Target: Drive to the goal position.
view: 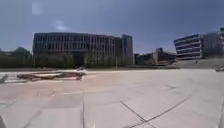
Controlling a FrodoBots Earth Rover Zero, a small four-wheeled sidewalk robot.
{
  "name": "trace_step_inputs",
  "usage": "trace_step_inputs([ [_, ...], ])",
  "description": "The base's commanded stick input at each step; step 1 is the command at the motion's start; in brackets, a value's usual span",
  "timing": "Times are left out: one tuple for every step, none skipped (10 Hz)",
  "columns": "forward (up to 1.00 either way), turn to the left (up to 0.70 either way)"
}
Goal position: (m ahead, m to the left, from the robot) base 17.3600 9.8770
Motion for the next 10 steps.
trace_step_inputs([
  [0.85,0.00],
  [0.85,0.00],
  [0.85,0.00],
  [0.85,0.00],
  [0.85,0.00],
  [0.85,0.00],
  [0.85,0.00],
  [0.85,0.00],
  [0.85,0.00],
  [0.85,0.00],
])
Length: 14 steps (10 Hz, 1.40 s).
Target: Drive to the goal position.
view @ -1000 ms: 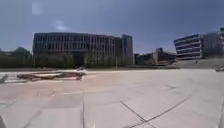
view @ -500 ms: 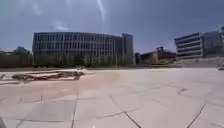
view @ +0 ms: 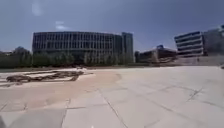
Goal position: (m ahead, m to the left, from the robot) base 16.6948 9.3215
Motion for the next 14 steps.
trace_step_inputs([
  [0.85,0.00],
  [0.85,0.00],
  [0.85,0.00],
  [0.85,0.00],
  [0.85,0.00],
  [0.85,0.00],
  [0.85,0.00],
  [0.85,0.00],
  [0.85,0.08],
  [0.85,0.26],
  [0.85,0.34],
  [0.85,0.32],
  [0.85,0.17],
  [0.85,0.00],
])
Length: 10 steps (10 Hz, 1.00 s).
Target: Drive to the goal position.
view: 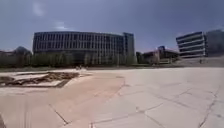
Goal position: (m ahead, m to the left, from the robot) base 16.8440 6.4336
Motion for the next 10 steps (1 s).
trace_step_inputs([
  [0.85,0.00],
  [0.85,0.00],
  [0.85,0.00],
  [0.85,0.00],
  [0.85,0.00],
  [0.85,0.00],
  [0.85,-0.01],
  [0.85,-0.03],
  [0.85,-0.30],
  [0.85,-0.34],
])
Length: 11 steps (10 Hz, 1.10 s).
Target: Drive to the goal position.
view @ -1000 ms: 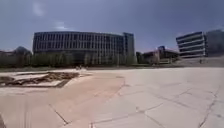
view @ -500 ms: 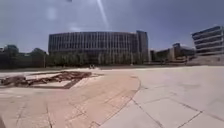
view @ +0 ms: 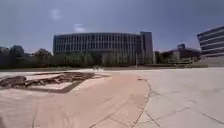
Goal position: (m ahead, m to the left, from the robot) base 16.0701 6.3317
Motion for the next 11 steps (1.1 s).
trace_step_inputs([
  [0.85,-0.02],
  [0.85,-0.02],
  [0.85,-0.02],
  [0.85,-0.02],
  [0.85,-0.02],
  [0.85,-0.02],
  [0.85,-0.02],
  [0.85,-0.02],
  [0.85,-0.02],
  [0.85,-0.02],
  [0.85,-0.02],
])
